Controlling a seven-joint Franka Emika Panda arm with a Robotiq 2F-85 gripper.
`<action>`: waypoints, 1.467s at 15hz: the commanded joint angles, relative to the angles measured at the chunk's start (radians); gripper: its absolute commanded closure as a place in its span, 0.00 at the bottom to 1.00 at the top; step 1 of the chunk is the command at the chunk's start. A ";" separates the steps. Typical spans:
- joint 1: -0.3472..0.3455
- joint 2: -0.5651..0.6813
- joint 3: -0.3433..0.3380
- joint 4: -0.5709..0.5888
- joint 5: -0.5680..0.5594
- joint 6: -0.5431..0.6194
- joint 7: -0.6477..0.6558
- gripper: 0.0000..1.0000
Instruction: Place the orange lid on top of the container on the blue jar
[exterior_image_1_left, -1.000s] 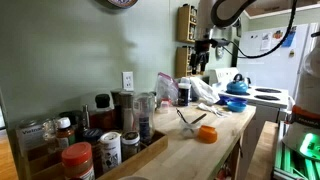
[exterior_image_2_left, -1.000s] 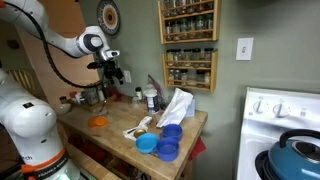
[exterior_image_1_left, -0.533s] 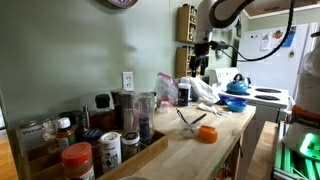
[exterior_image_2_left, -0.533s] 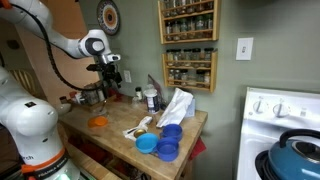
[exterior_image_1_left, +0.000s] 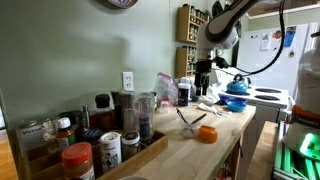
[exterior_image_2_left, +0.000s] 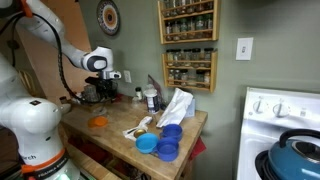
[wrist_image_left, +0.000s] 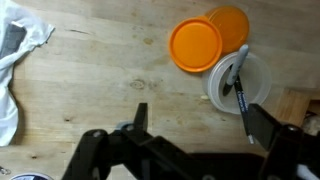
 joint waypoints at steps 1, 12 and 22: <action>0.004 -0.001 -0.004 0.005 -0.002 -0.001 0.003 0.00; 0.069 -0.019 -0.082 -0.155 0.197 -0.157 -0.452 0.00; 0.094 0.012 -0.061 -0.130 0.148 -0.108 -0.687 0.00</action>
